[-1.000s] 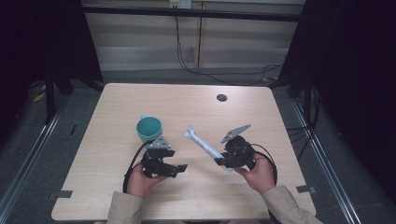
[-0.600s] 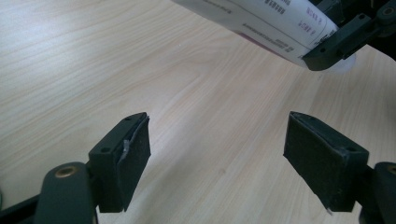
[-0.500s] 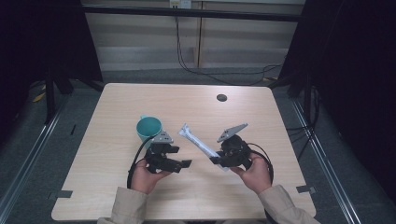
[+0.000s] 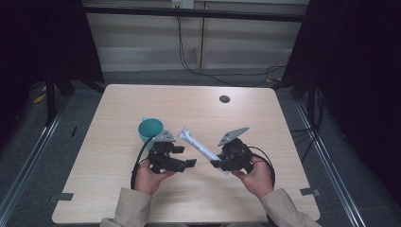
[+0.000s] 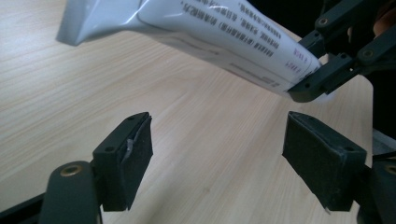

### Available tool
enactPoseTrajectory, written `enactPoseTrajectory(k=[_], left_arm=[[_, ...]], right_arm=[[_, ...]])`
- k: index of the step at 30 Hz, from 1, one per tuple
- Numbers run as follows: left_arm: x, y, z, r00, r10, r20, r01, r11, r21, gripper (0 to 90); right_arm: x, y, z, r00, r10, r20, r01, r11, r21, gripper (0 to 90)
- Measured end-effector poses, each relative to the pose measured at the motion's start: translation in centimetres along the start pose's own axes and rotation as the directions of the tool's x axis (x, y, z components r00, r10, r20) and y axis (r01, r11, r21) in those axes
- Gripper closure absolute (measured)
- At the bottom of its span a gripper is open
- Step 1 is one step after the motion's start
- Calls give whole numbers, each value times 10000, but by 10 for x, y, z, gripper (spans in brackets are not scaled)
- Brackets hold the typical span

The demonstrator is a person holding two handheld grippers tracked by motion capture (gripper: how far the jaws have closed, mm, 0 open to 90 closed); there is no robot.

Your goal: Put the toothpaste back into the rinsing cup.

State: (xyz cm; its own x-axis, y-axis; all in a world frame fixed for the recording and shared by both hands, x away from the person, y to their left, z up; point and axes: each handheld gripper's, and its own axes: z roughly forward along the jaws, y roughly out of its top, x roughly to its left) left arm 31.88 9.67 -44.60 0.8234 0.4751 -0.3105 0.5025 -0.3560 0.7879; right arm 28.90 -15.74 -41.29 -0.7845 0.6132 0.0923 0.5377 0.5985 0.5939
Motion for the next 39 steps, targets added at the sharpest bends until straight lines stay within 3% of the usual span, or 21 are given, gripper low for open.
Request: enactPoseTrajectory(k=[11, 17, 31, 39], left_arm=[[3, 2, 1, 9980, -506, 368, 522, 9976, -461, 259], [3, 4, 2, 9962, -589, 640, 631, 9959, -646, 290], [2, 7, 2, 9936, -936, 635, 983, 9923, -747, 310], [2, 8, 0, 9881, -1338, 758, 1413, 9845, -1040, 313]], right_arm=[[4, 1, 5, 9999, -136, -84, 136, 9999, -16, 731], [5, 2, 10, 9998, -154, -119, 154, 9999, -21, 731], [8, 4, 16, 9997, -82, -211, 77, 9997, -232, 730], [8, 4, 17, 9996, -28, -265, 19, 9994, -340, 730]])
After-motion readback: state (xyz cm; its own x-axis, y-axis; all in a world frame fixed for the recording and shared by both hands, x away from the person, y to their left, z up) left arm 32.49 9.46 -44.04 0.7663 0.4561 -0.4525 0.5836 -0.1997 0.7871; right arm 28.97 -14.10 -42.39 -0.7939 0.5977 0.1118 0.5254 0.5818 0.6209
